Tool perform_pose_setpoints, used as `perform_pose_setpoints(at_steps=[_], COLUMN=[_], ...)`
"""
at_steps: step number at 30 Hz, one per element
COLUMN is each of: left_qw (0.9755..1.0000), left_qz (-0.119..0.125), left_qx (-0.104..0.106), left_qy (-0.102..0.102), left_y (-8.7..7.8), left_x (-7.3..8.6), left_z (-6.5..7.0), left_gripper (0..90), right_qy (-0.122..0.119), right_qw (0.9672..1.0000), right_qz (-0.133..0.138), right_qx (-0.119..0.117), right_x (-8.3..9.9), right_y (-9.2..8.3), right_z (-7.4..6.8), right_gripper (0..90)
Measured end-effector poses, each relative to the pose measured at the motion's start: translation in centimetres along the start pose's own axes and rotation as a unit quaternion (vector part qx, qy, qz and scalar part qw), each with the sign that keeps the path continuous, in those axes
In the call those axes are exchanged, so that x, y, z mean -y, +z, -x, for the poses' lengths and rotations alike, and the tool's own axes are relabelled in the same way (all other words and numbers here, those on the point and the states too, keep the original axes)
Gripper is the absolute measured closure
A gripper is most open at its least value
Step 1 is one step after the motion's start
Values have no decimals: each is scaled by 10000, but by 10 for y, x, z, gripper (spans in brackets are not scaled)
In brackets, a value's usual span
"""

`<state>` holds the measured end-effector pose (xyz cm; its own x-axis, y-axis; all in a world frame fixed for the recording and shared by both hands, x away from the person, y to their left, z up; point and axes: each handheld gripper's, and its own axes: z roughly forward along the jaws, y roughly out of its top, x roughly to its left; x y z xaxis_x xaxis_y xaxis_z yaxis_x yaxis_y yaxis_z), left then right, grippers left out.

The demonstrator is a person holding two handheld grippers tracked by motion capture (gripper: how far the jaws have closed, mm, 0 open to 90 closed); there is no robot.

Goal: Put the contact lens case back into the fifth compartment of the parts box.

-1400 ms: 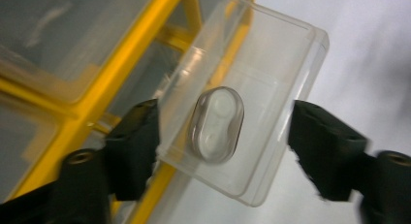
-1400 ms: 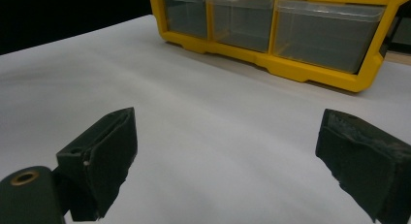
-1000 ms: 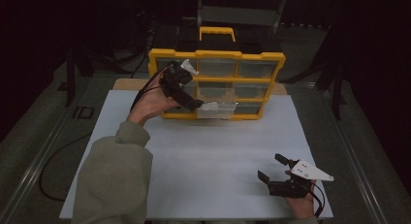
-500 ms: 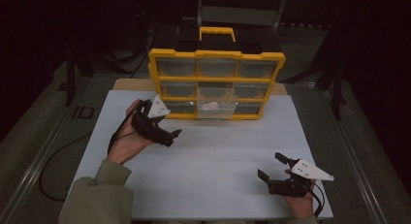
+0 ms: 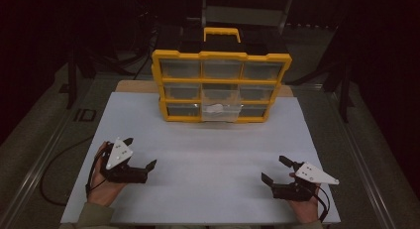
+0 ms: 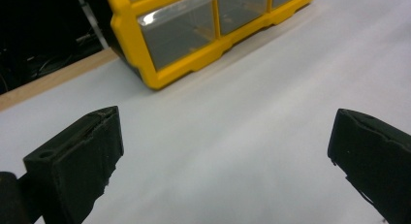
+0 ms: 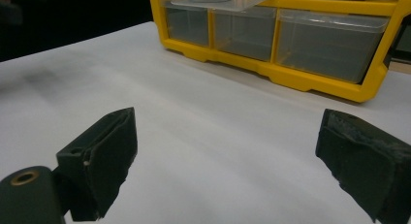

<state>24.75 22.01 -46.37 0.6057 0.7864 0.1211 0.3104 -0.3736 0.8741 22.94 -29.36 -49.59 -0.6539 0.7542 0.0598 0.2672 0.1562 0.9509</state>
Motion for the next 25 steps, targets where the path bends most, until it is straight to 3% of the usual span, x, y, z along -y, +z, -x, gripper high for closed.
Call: perform_pose_setpoints(at_steps=[6,13,15,19,25], left_qw=[9978,9940,9933,9933,9909], left_qz=[486,787,796,763,848], left_qx=[-134,-355,-295,-366,-492], left_qy=[-423,-679,-778,-787,-919], left_y=[-17,-19,-19,-20,-23], left_x=[23,38,41,46,49], left_z=[-6,-9,-11,-11,-14], left_gripper=[0,0,0,0,1], right_qy=[31,-8,-15,-74,-100], right_qw=[10000,10000,10000,9999,9999], right_qz=[20,53,71,40,40], right_qx=[-4,23,34,66,82], right_x=[0,-1,-1,0,0], right_y=[3,3,2,2,2], right_z=[0,1,0,0,0], right_gripper=[79,79,79,79,79])
